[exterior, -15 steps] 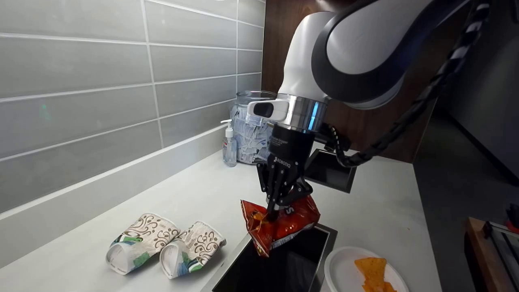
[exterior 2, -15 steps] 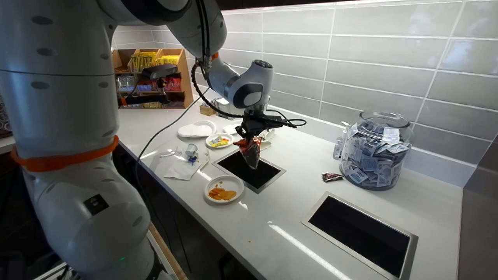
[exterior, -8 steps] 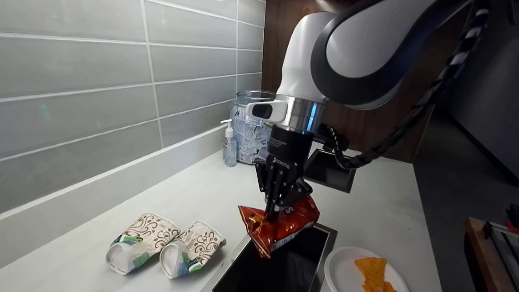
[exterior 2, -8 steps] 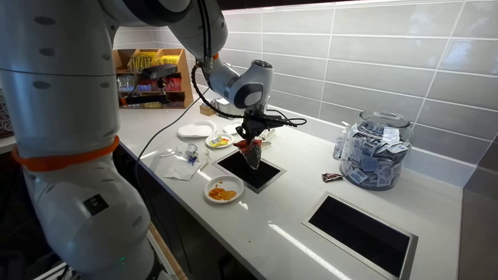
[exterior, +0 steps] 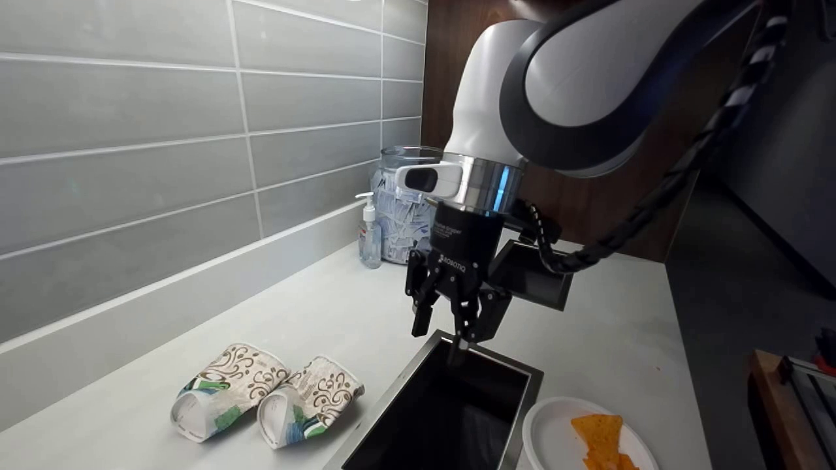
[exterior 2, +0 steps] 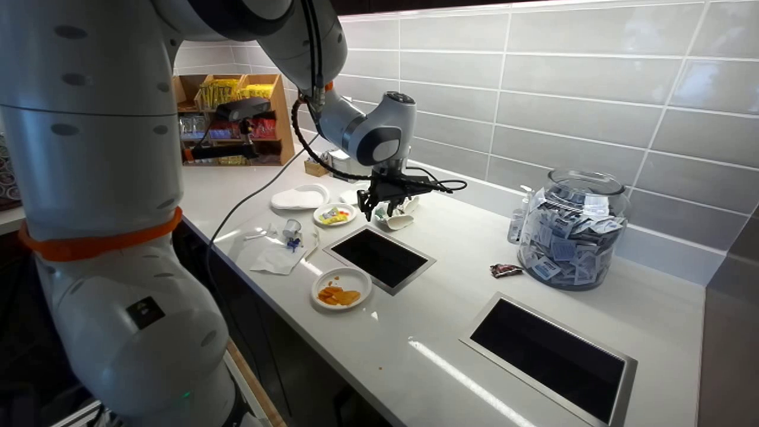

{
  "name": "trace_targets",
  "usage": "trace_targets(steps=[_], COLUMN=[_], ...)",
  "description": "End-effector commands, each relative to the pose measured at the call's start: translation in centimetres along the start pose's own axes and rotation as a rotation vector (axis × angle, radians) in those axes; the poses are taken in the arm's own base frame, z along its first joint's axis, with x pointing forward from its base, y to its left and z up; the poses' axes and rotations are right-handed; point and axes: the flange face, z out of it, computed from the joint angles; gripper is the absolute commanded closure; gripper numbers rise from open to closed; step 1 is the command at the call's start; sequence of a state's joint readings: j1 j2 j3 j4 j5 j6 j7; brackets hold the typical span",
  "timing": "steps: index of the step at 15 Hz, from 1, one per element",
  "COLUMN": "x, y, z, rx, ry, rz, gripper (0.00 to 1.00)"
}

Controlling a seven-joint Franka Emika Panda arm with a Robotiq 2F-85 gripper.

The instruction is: Pour the Doritos onto the white plate then throw the packet in the trash chute on the left.

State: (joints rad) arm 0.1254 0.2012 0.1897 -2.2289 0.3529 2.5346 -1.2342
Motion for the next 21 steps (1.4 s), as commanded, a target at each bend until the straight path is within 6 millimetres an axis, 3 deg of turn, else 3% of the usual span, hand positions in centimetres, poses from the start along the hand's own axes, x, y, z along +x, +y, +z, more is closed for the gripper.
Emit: trace_targets(steps=[1, 6, 9, 15, 20, 21], x=[0.0, 0.0, 0.4, 1.3, -1.4, -1.0], y=[0.2, 0.2, -0.1, -1.9, -3.2, -3.9], z=[0.2, 0.1, -0.5, -3.6, -6.3, -6.7], rx=[0.003, 0.005, 0.002, -0.143, -0.258, -0.266], ry=[-0.014, -0.008, 0.024, 0.054, -0.028, -0.060], rz=[-0.018, -0.014, 0.074, 0.378, 0.552, 0.570], gripper=[0.01, 0.00, 0.00, 0.00, 0.00, 0.00])
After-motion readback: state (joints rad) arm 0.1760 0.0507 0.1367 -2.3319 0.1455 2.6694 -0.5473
